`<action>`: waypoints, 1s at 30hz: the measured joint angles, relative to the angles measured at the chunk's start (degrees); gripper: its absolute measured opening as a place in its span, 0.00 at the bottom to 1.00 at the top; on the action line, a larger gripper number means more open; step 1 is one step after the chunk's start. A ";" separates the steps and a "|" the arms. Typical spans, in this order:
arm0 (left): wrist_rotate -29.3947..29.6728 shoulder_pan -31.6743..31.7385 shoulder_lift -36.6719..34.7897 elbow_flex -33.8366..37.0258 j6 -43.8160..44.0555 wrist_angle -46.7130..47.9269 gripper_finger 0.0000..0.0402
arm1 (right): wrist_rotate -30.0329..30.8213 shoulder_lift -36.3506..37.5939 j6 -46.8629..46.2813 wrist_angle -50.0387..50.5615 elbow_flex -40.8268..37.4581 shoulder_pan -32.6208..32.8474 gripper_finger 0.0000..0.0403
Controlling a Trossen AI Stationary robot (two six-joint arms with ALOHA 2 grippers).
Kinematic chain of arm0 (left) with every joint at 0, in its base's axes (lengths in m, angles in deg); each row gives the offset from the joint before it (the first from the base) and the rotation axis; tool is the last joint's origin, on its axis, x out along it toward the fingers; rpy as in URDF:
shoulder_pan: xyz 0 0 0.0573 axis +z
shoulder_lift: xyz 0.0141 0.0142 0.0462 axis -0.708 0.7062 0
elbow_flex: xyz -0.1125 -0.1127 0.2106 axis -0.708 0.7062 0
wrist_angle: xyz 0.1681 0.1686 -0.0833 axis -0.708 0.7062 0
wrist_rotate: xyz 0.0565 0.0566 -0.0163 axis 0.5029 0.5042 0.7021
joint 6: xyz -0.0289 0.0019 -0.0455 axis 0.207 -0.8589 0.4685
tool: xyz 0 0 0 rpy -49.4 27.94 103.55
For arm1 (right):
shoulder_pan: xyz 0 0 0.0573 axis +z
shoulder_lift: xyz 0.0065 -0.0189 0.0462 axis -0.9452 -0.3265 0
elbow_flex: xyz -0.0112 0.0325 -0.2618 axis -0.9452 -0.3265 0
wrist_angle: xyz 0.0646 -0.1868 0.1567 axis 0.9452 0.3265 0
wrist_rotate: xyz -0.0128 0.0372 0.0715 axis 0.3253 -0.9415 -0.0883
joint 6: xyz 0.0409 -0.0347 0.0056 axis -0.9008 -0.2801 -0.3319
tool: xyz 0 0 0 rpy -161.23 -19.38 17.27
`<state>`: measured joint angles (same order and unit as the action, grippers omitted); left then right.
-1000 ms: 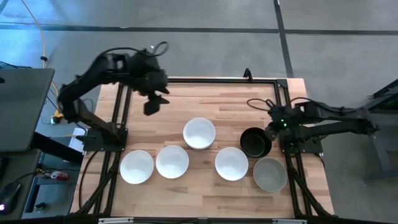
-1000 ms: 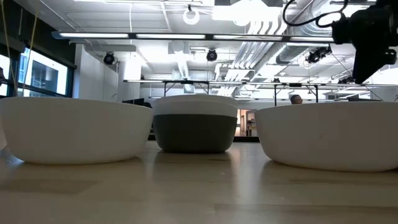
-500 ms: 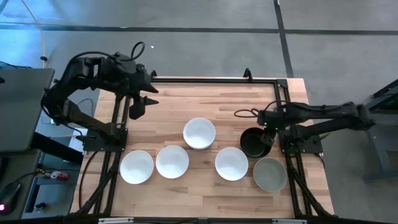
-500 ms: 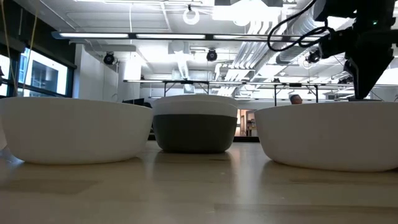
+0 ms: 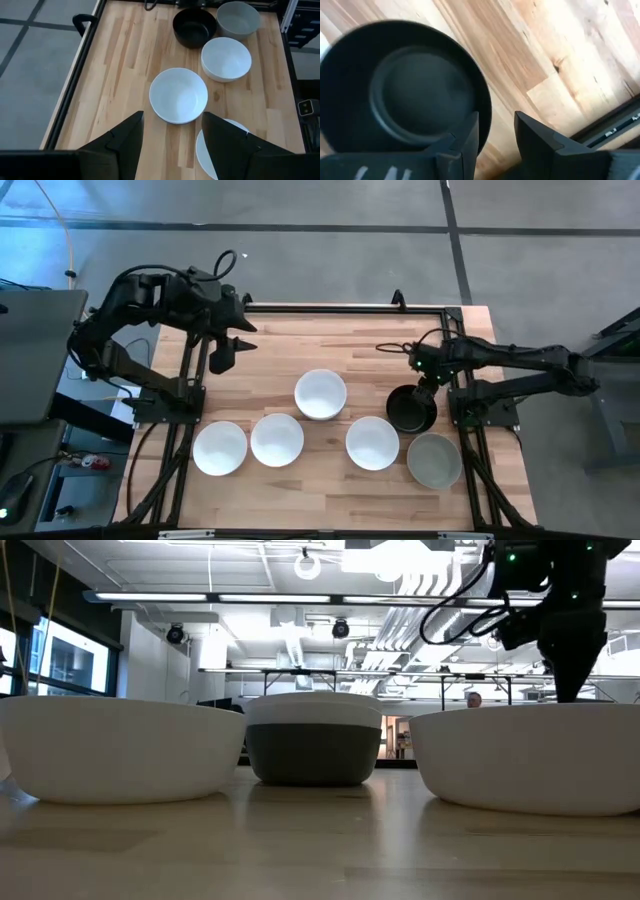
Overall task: Nest bowls inside each other
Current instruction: Stack the black bowl on top of the white bowl
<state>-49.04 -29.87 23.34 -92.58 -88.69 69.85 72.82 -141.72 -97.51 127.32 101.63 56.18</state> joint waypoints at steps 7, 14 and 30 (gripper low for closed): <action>0.02 0.00 -0.02 0.00 -0.13 -0.02 0.47 | 0.03 -7.55 1.73 -1.38 0.00 -1.03 0.29; 0.02 0.00 -0.02 0.00 0.26 -0.02 0.47 | -1.62 -12.52 4.55 -4.47 0.00 -2.91 0.29; 0.01 0.00 -0.02 0.00 -0.76 0.01 0.47 | -2.12 -14.92 6.48 -5.43 0.00 -3.39 0.03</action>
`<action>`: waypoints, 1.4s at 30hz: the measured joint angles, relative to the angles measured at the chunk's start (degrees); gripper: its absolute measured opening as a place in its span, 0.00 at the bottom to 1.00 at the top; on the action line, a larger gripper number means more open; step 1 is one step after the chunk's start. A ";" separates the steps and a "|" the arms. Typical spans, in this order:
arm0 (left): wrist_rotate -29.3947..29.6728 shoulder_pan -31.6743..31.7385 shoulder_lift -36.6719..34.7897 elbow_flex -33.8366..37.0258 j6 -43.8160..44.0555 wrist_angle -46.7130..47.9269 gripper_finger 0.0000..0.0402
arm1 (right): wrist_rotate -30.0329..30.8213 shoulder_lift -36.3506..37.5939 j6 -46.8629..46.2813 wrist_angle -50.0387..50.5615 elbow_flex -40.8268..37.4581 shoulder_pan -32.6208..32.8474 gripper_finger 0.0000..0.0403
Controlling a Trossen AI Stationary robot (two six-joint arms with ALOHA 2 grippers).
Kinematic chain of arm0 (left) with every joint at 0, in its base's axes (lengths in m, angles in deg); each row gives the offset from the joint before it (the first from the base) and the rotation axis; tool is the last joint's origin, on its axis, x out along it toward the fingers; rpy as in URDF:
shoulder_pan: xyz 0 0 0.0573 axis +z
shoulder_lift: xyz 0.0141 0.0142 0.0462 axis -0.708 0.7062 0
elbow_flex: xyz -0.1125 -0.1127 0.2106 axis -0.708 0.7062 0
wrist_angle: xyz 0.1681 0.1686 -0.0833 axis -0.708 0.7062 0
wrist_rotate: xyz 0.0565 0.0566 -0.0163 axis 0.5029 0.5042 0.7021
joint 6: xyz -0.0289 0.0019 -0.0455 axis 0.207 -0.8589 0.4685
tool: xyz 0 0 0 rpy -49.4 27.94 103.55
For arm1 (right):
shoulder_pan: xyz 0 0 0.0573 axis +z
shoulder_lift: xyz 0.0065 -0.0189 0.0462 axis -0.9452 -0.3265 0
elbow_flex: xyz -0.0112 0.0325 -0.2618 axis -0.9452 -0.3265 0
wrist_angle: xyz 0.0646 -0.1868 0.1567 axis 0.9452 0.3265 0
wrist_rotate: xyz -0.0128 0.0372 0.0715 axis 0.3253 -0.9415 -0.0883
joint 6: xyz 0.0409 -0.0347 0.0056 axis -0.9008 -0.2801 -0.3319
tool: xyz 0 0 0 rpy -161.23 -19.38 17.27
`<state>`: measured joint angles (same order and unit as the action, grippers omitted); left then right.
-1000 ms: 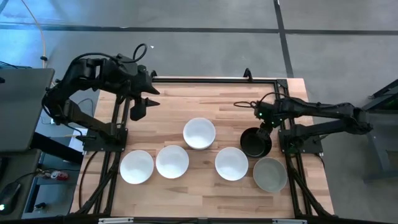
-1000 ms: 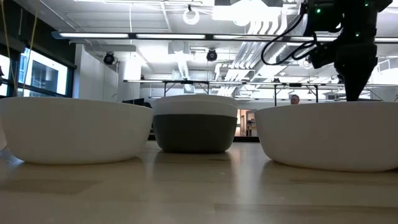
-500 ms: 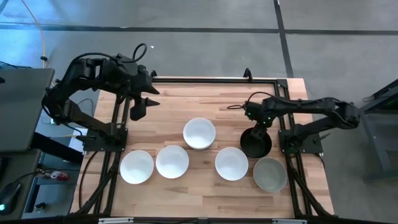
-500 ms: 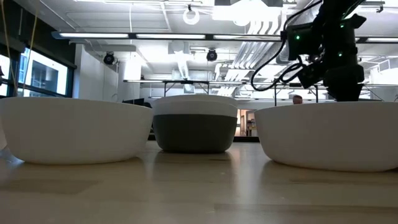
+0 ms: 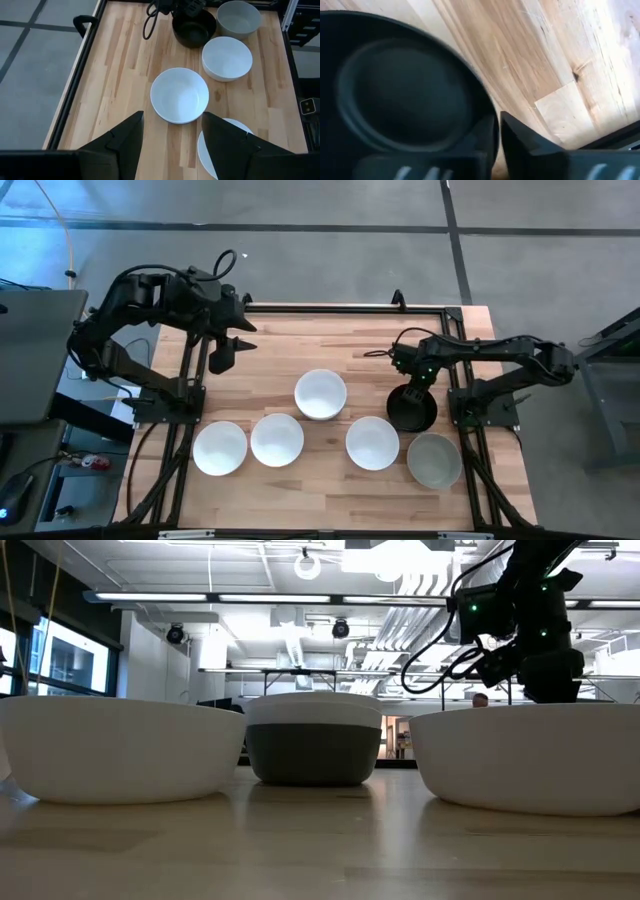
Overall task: Nest bowls inside each other
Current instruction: Stack the black bowl on top of the white bowl
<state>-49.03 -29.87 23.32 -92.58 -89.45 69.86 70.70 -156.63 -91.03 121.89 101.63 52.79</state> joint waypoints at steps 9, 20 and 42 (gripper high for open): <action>0.01 0.00 0.00 0.00 0.42 0.01 0.47 | -0.02 0.02 0.37 0.01 0.00 0.00 0.01; 0.00 0.00 0.00 0.00 0.10 0.02 0.47 | -0.81 0.02 0.37 1.83 2.16 0.00 0.00; -0.01 0.00 -0.44 0.00 -1.11 2.60 0.47 | -3.52 0.02 -4.83 12.58 24.07 -7.19 0.00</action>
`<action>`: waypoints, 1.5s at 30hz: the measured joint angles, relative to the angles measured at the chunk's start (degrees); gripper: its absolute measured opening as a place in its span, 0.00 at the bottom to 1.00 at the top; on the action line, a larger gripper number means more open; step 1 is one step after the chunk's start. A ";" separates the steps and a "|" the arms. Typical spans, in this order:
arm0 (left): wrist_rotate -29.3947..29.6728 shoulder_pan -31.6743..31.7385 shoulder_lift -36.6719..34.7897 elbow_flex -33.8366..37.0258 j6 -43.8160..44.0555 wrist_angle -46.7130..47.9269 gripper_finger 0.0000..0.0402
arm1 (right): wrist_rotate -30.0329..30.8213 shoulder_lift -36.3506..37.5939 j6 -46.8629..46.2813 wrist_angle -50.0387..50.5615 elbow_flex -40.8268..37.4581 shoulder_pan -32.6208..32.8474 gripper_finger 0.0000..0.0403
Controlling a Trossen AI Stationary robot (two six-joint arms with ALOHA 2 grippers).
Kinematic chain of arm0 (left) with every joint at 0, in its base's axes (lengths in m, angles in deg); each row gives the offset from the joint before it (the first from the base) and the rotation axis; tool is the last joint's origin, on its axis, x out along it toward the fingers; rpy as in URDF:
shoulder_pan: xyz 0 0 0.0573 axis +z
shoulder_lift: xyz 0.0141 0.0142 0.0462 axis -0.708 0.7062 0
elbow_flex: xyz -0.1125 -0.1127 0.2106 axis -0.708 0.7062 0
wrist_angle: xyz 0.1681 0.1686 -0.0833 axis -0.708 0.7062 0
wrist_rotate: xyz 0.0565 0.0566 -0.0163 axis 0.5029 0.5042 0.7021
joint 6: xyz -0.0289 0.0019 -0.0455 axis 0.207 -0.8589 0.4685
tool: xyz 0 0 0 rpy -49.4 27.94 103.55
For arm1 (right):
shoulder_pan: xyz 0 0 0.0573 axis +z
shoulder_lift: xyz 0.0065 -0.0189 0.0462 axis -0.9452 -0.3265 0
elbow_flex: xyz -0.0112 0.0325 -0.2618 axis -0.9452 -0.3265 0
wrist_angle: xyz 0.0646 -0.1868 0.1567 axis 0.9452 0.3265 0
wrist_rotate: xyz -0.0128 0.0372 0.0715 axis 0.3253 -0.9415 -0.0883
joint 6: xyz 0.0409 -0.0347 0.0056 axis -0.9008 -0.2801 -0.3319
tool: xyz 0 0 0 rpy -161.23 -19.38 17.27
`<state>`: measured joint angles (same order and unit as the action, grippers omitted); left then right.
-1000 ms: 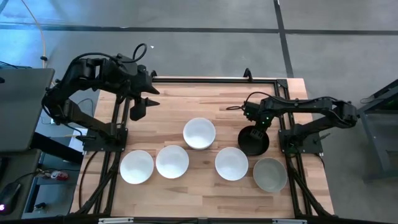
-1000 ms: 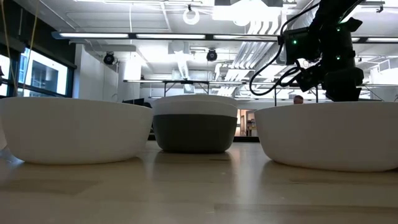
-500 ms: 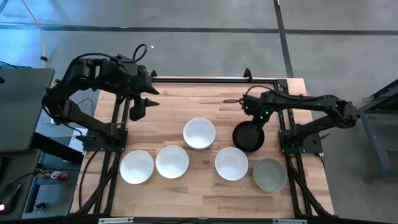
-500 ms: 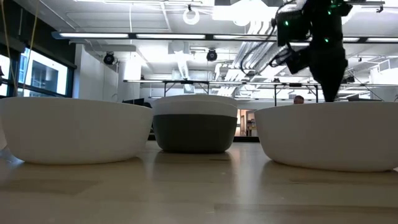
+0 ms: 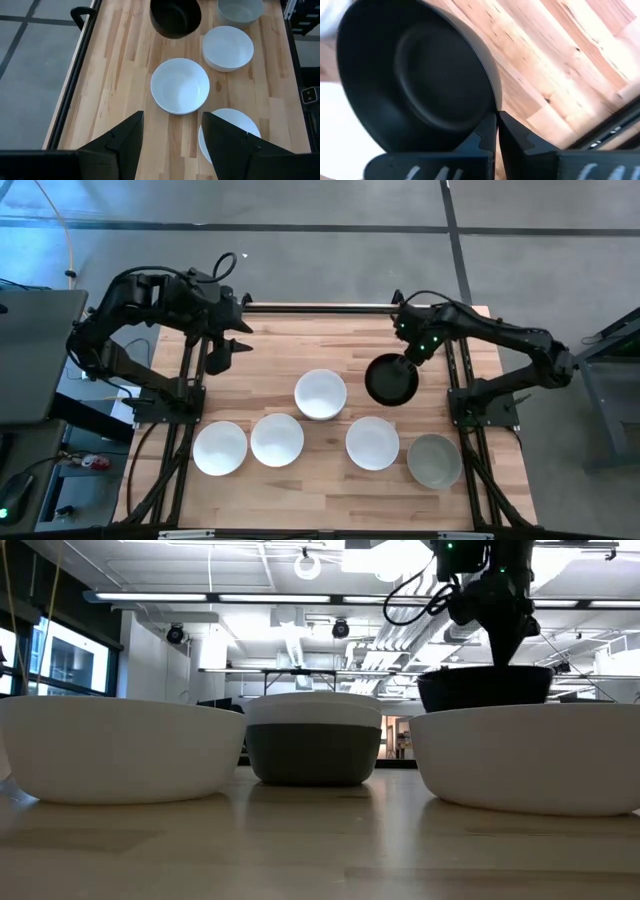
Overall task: Nest bowls inside each other
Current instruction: Stack the black bowl on top of the white bowl
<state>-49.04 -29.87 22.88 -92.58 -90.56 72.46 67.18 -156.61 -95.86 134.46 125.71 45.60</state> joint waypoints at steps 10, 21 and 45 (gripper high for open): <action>0.02 0.02 -2.50 0.00 -1.39 0.39 0.47 | -6.50 -1.78 -4.98 -2.36 5.09 -0.56 0.00; 2.59 0.04 -9.79 7.96 -2.02 -0.46 0.47 | -9.37 -16.80 -9.31 -2.57 20.55 3.55 0.00; 5.39 0.15 -32.54 25.46 -3.72 -11.55 0.47 | -12.52 -45.22 -5.03 5.15 47.34 9.33 0.00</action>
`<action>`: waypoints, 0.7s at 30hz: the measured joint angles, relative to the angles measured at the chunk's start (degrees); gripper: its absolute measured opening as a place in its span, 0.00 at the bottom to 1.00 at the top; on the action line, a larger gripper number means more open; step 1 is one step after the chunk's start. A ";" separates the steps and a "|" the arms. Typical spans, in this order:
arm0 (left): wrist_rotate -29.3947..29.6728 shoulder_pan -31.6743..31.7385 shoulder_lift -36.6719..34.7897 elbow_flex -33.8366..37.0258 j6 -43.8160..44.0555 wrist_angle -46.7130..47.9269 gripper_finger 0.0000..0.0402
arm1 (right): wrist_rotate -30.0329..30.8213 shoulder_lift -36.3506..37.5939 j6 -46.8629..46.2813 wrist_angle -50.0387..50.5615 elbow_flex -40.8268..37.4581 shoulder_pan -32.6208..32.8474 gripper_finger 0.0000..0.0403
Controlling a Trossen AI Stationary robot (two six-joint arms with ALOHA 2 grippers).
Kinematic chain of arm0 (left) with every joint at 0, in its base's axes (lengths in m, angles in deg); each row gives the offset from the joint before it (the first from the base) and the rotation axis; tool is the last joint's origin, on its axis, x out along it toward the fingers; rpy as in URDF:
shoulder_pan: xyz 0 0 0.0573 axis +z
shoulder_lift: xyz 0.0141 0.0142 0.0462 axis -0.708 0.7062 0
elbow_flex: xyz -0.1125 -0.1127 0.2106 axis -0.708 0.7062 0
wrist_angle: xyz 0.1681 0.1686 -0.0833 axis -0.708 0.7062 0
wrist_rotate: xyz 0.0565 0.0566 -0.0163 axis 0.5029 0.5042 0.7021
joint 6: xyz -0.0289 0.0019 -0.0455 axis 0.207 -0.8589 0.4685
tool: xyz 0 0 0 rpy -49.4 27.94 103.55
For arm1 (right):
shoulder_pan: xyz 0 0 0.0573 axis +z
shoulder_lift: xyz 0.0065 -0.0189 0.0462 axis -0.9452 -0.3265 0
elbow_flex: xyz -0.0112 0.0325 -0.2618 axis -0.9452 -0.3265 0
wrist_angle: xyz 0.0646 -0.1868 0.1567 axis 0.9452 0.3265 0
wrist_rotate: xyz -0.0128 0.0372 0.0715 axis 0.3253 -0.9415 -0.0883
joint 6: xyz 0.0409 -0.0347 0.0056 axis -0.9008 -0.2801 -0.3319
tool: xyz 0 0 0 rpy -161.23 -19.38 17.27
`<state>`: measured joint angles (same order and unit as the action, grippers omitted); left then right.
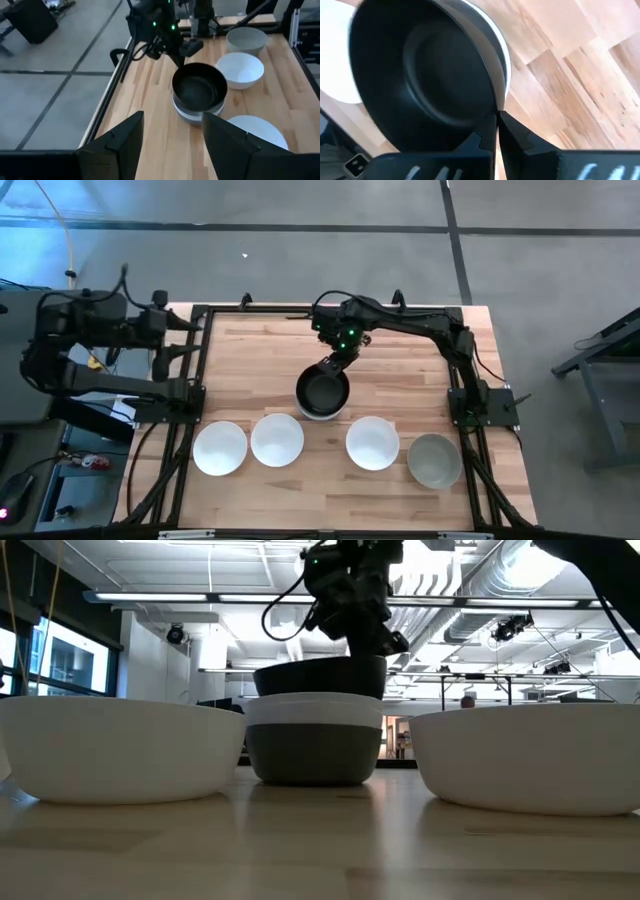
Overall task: Nest bowls inside each other
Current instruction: Stack the black bowl on top of the white bowl
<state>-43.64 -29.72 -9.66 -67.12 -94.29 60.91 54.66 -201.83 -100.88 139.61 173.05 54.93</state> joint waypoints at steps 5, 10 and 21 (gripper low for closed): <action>0.00 -0.02 -1.46 0.00 1.36 -0.27 0.47 | 0.41 0.00 0.76 -3.10 -1.92 0.00 0.00; 0.00 -0.02 -1.54 0.00 1.51 -0.43 0.47 | 0.00 -0.04 1.55 -5.22 -5.21 0.00 0.00; -0.02 -0.04 -1.31 0.00 1.35 -1.75 0.47 | -1.05 -0.02 2.92 -8.15 -9.39 -0.46 0.00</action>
<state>-43.67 -29.76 -10.97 -67.12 -92.94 59.16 53.61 -201.85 -97.97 131.46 163.66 54.47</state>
